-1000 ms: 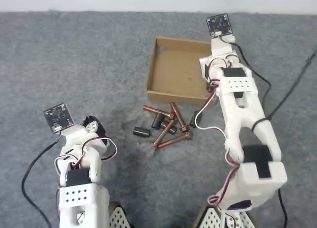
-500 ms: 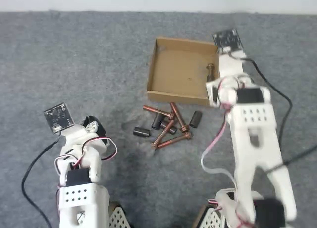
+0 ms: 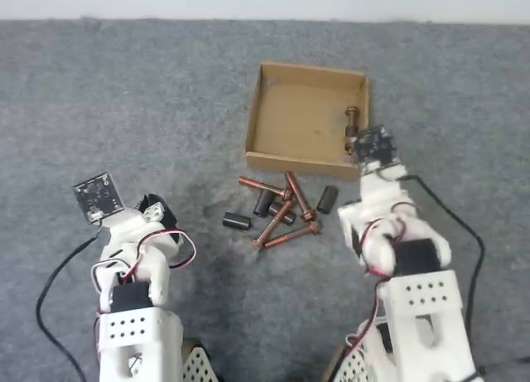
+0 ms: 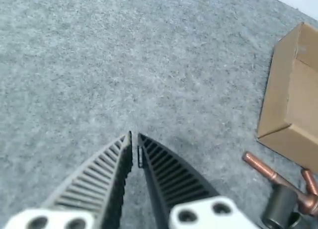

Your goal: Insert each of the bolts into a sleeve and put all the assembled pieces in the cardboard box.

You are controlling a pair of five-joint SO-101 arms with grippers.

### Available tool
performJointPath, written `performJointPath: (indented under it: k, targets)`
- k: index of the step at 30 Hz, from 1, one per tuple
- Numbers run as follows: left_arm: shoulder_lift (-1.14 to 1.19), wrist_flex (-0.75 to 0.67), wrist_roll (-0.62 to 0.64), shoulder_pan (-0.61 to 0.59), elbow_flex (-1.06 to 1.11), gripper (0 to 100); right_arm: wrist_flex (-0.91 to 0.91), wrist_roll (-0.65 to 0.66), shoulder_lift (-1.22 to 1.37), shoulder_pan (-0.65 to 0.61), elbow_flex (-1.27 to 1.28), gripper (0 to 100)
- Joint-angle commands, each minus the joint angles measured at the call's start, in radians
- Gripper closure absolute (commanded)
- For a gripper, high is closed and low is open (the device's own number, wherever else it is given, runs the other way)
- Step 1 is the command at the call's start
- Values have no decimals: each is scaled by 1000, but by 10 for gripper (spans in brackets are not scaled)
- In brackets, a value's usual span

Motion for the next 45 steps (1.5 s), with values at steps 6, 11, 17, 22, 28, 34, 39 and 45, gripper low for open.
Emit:
performJointPath:
  k: [6, 11, 17, 22, 28, 34, 39, 45]
  targets:
    - [-5, 0, 3, -3, -15, 990, -44, -187, 30, -127, 17, 978]
    - [-5, 0, 3, -3, -15, 990, -205, -242, 274, -125, -9, 978]
    - [-5, 0, 3, -3, -15, 990, -226, -247, 605, -125, -178, 977]
    - [-5, 0, 3, -3, -15, 990, -226, -250, 788, -91, -325, 977]
    - [-5, 0, 2, -3, -15, 990, -226, -301, 878, -35, -428, 976]
    - [-5, -2, 2, -3, -15, 990, -226, -305, 898, -42, -440, 976]
    - [-5, -2, 2, -3, -15, 990, -226, -301, 898, -41, -440, 965]
    - [-5, -2, 2, -3, -15, 989, -225, -304, 898, -41, -440, 900]
